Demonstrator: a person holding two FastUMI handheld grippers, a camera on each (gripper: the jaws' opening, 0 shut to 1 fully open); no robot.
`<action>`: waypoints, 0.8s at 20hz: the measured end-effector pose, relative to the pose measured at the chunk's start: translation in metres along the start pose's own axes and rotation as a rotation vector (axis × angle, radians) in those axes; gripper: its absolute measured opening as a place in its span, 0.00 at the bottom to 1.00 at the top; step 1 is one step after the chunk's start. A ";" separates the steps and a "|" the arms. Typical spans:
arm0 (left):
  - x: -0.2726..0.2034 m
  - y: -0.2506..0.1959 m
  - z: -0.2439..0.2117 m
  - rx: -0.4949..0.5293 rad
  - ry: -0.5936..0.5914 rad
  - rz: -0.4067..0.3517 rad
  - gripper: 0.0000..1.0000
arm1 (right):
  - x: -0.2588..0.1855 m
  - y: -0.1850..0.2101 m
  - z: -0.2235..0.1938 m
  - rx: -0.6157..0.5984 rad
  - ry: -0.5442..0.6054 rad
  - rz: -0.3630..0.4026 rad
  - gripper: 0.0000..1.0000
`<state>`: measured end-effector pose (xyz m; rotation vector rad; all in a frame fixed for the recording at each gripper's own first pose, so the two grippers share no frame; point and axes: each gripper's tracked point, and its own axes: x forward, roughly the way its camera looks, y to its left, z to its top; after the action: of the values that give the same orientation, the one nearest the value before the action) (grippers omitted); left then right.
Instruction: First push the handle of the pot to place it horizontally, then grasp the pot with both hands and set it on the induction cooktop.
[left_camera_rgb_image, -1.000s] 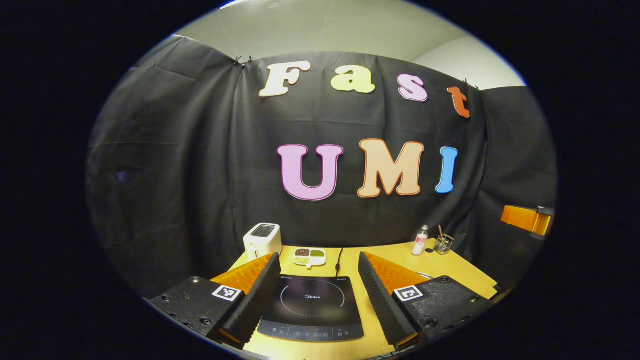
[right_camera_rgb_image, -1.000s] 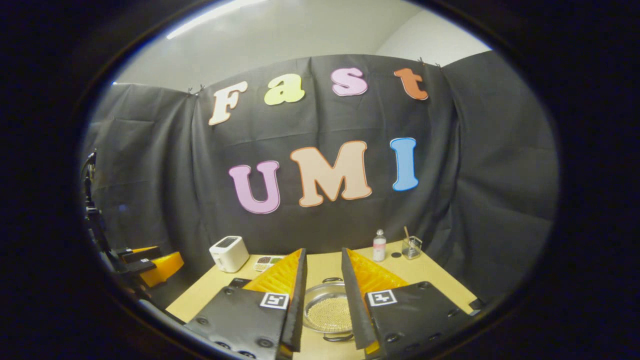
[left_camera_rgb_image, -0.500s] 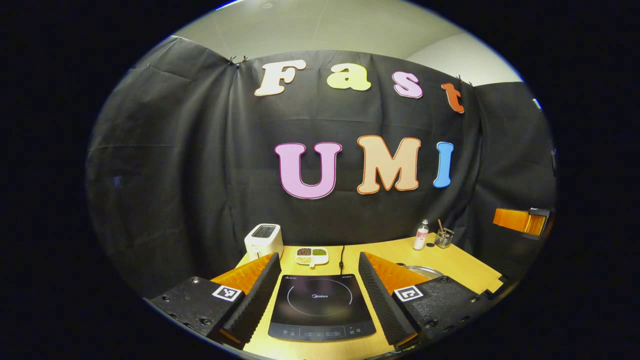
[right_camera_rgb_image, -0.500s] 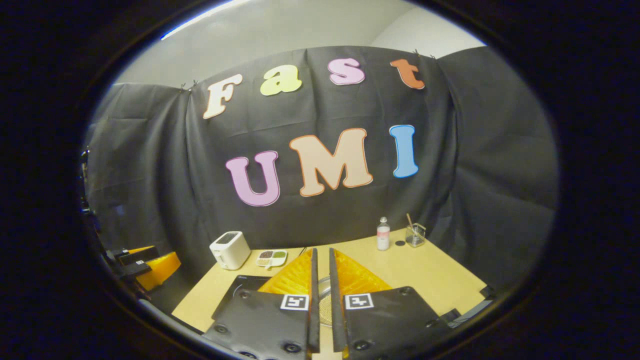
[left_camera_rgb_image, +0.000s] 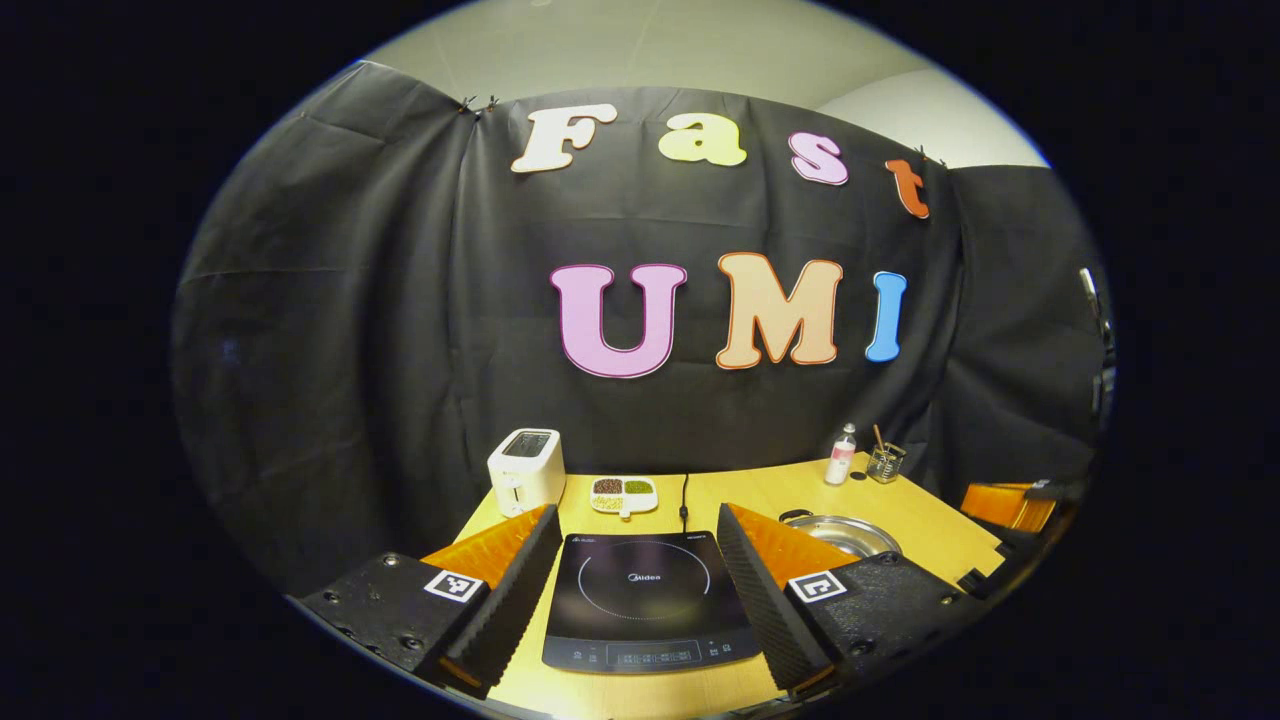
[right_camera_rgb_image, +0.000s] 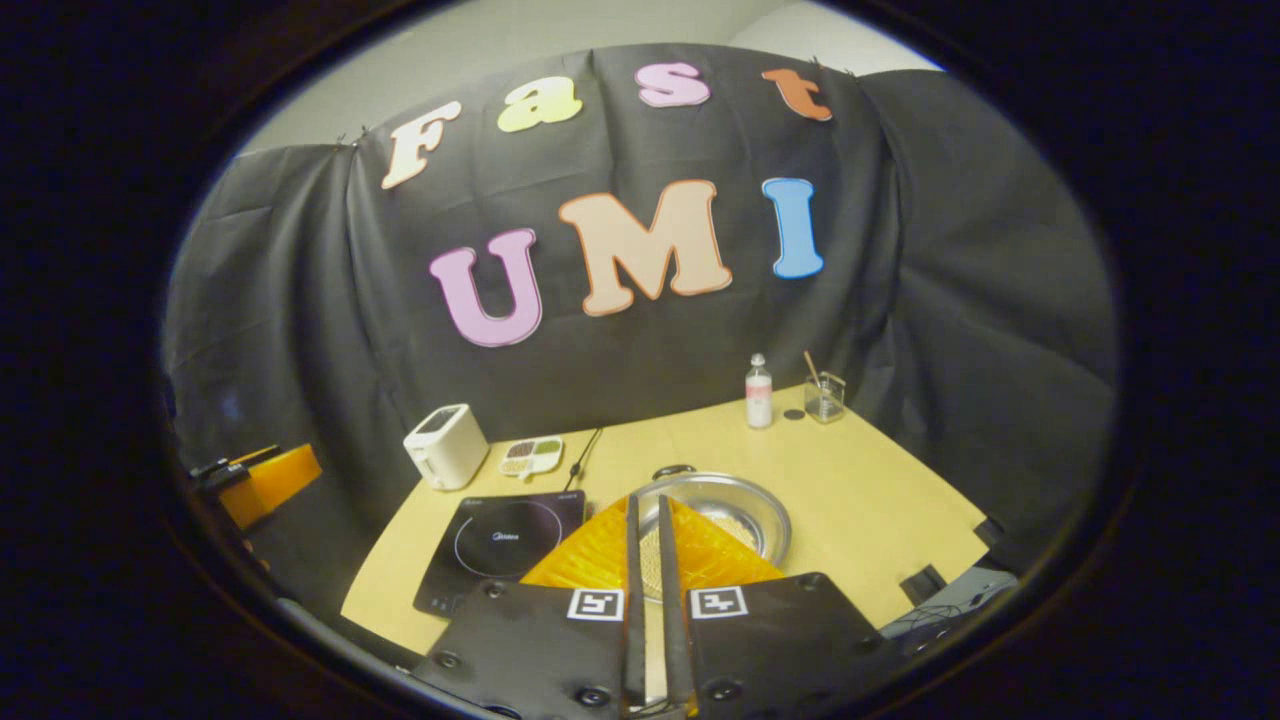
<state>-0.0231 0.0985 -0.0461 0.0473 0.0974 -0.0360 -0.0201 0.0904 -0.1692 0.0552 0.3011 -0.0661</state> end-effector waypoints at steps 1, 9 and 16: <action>0.000 0.001 -0.001 -0.005 0.001 0.002 0.92 | 0.001 -0.001 -0.010 0.000 0.024 0.002 0.10; 0.011 0.007 -0.010 -0.011 0.031 0.047 0.92 | 0.019 -0.011 -0.087 0.023 0.230 0.039 0.00; 0.018 0.000 -0.015 -0.037 0.062 0.129 0.92 | 0.049 -0.019 -0.157 0.024 0.448 0.131 0.10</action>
<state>-0.0062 0.0986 -0.0629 0.0181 0.1571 0.0958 -0.0211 0.0788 -0.3339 0.1137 0.7436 0.0745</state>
